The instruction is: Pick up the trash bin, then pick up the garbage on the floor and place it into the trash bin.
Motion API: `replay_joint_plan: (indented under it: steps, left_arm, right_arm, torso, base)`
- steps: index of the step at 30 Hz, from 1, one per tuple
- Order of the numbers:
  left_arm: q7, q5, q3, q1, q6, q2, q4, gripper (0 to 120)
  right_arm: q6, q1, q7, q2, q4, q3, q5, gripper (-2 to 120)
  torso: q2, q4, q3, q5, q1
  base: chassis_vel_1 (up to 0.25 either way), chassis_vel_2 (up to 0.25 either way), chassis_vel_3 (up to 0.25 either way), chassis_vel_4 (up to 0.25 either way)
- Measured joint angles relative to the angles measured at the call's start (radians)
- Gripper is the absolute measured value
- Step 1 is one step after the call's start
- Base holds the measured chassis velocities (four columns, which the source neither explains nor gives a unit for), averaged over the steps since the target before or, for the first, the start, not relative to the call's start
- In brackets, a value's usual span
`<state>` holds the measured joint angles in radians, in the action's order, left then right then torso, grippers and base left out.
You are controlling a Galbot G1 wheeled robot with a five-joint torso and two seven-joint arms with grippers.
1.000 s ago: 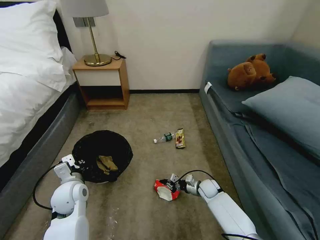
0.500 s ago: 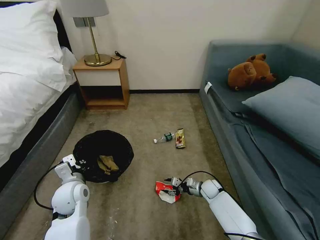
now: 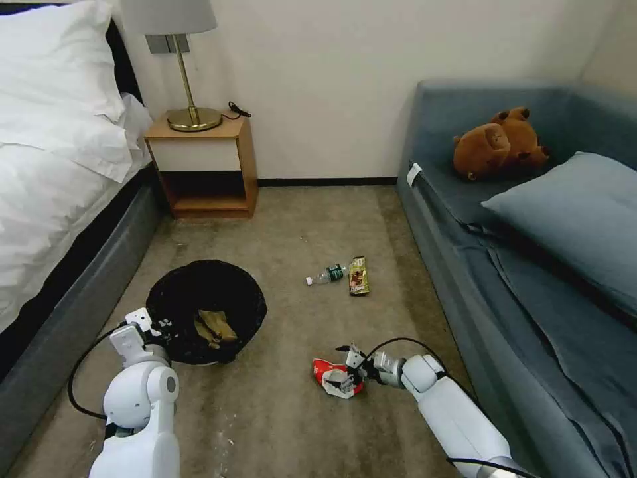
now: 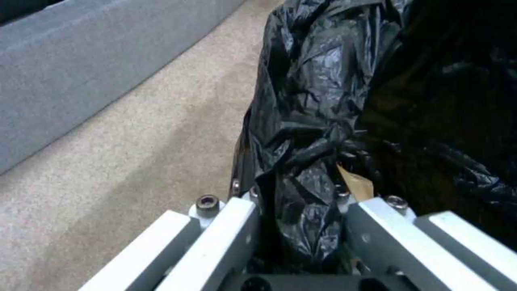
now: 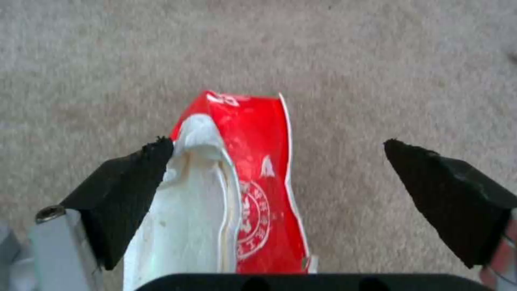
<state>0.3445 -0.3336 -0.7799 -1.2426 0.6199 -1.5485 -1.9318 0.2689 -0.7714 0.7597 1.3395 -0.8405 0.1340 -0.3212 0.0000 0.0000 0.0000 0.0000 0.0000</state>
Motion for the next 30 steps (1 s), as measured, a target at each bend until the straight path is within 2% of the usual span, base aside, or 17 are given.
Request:
replay_joint_plan:
  steps: [13, 16, 17, 19, 20, 22, 23, 25, 26, 29, 30]
  left_arm:
    - [0.0, -0.003, -0.002, 0.001, -0.001, 0.002, -0.001, 3]
    - [0.0, -0.004, -0.002, 0.0, -0.001, 0.003, -0.002, 3]
    - [0.0, -0.004, -0.002, 0.0, -0.001, 0.003, -0.002, 3]
    - [0.0, -0.004, -0.003, 0.0, -0.001, 0.005, -0.002, 3]
    - [0.0, -0.004, -0.003, 0.0, -0.001, 0.005, -0.002, 3]
    - [0.0, -0.004, -0.003, 0.0, -0.001, 0.005, -0.002, 3]
    - [0.0, -0.004, -0.003, 0.0, -0.001, 0.005, -0.002, 3]
    - [0.0, -0.004, -0.002, 0.001, -0.001, 0.005, -0.002, 3]
    - [0.0, -0.004, -0.002, 0.001, -0.001, 0.005, -0.002, 3]
    - [0.0, -0.005, -0.002, 0.004, -0.001, 0.006, -0.002, 3]
    - [0.0, -0.005, -0.002, 0.004, -0.001, 0.006, -0.002, 3]
  right_arm:
    - [0.015, -0.016, 0.008, 0.008, 0.041, 0.02, -0.007, 100]
    - [0.023, -0.016, 0.018, 0.009, 0.044, 0.022, -0.002, 88]
    - [0.023, -0.016, 0.018, 0.009, 0.044, 0.022, -0.002, 88]
    - [0.024, -0.012, 0.016, 0.009, 0.048, 0.022, 0.001, 76]
    - [0.024, -0.012, 0.016, 0.009, 0.048, 0.022, 0.001, 76]
    - [0.024, -0.009, 0.011, 0.01, 0.051, 0.023, 0.004, 65]
    - [0.024, -0.009, 0.011, 0.01, 0.051, 0.023, 0.004, 65]
    - [0.024, -0.007, 0.009, 0.01, 0.052, 0.023, 0.005, 56]
    - [0.024, -0.007, 0.009, 0.01, 0.052, 0.023, 0.005, 56]
    - [0.029, -0.006, 0.008, 0.01, 0.054, 0.026, 0.008, 39]
    - [0.029, -0.006, 0.008, 0.01, 0.054, 0.026, 0.008, 39]
  torso:
    - [0.0, -0.0001, 0.0, 0.0, 0.0]
    - [0.0, -0.0001, 0.0, 0.0, 0.0]
    - [0.0, -0.0001, 0.0, 0.0, 0.0]
    - [0.0, 0.0, 0.0, 0.0, 0.0]
    - [0.0, 0.0, 0.0, 0.0, 0.0]
    - [0.0, -0.0001, 0.0, 0.0, 0.0]
    - [0.0, -0.0001, 0.0, 0.0, 0.0]
    - [0.0, 0.0, 0.0, 0.0, 0.0]
    - [0.0, 0.0, 0.0, 0.0, 0.0]
    - [0.0, -0.0001, 0.0, 0.0, 0.0]
    - [0.0, -0.0001, 0.0, 0.0, 0.0]
  base:
    - [0.0, 0.0, 0.0, 0.0]
    - [0.0, 0.0, 0.0, 0.0]
    - [0.0, 0.0, 0.0, 0.0]
    - [0.0, 0.0, 0.0, 0.0]
    - [0.0, 0.0, 0.0, 0.0]
    - [0.0, 0.0, 0.0, 0.0]
    - [0.0, 0.0, 0.0, 0.0]
    - [0.0, 0.0, 0.0, 0.0]
    - [0.0, 0.0, 0.0, 0.0]
    - [0.0, 0.0, 0.0, 0.0]
    - [0.0, 0.0, 0.0, 0.0]
